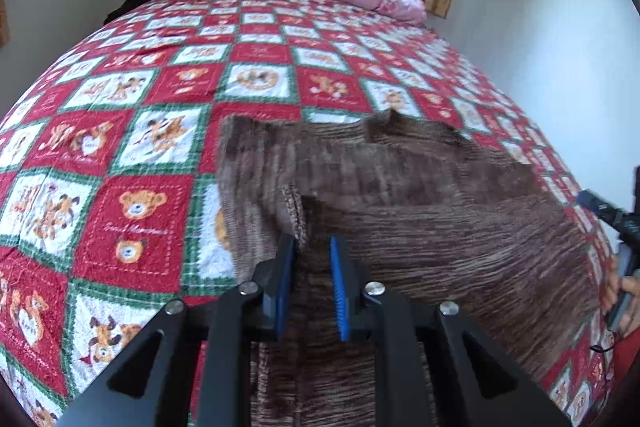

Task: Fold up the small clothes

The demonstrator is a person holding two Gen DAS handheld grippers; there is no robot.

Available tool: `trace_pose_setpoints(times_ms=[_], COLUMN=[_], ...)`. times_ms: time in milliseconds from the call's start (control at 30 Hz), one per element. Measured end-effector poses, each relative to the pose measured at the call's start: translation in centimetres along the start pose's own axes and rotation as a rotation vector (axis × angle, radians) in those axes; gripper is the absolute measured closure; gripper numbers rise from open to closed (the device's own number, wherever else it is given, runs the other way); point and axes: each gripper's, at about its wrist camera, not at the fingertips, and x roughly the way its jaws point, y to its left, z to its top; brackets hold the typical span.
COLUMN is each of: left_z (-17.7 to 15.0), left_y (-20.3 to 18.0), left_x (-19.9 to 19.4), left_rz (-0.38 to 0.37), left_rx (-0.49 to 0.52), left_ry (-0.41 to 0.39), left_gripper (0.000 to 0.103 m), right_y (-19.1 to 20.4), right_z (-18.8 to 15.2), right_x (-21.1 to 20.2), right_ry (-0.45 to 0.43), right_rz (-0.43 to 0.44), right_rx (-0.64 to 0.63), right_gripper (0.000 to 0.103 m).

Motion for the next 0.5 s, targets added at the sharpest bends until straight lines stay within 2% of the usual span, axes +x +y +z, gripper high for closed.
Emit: trace_pose_setpoints(times_ms=[100,233,267,300,333,367,400,433,500], left_z=[0.3,0.3,0.3,0.2,0.1,0.0,-0.2,-0.3,-0.4], left_y=[-0.4,-0.3,0.0,0.1,0.3,0.3,0.3,0.2,0.3], left_x=[0.6,2.2,2.4,2.4,2.4,2.3,2.2,2.1,1.9], left_rz=[-0.005,0.024,0.027,0.017,0.007,0.004,0.006,0.011,0.014], left_rx=[0.024,0.038,0.025,0.011,0.001,-0.002,0.0,0.003,-0.007], left_ry=[0.016,0.063,0.07,0.067,0.064,0.058,0.048,0.043,0.035], left_gripper=[0.067,0.065,0.065,0.066,0.068,0.07,0.08,0.089,0.094], right_y=[1.3,2.0,2.2,2.4,2.6,2.8,3.1,3.3,3.6], right_z=[-0.4,-1.4,-1.7,-1.9,-2.0,-2.1,-2.1,-2.1,-2.1], right_x=[2.4,5.4,5.8,5.7,5.5,5.2,4.8,4.6,3.9], right_ry=[0.057,0.151,0.165,0.154,0.144,0.134,0.116,0.111,0.082], right_rz=[-0.059,-0.098,-0.111,-0.129,-0.134,-0.136,-0.146,-0.15,-0.153], right_rx=[-0.102,-0.157,-0.176,-0.204,-0.224,-0.24,-0.262,-0.272,-0.281], right_gripper=[0.039,0.039,0.043,0.061,0.07,0.086,0.096,0.096,0.096])
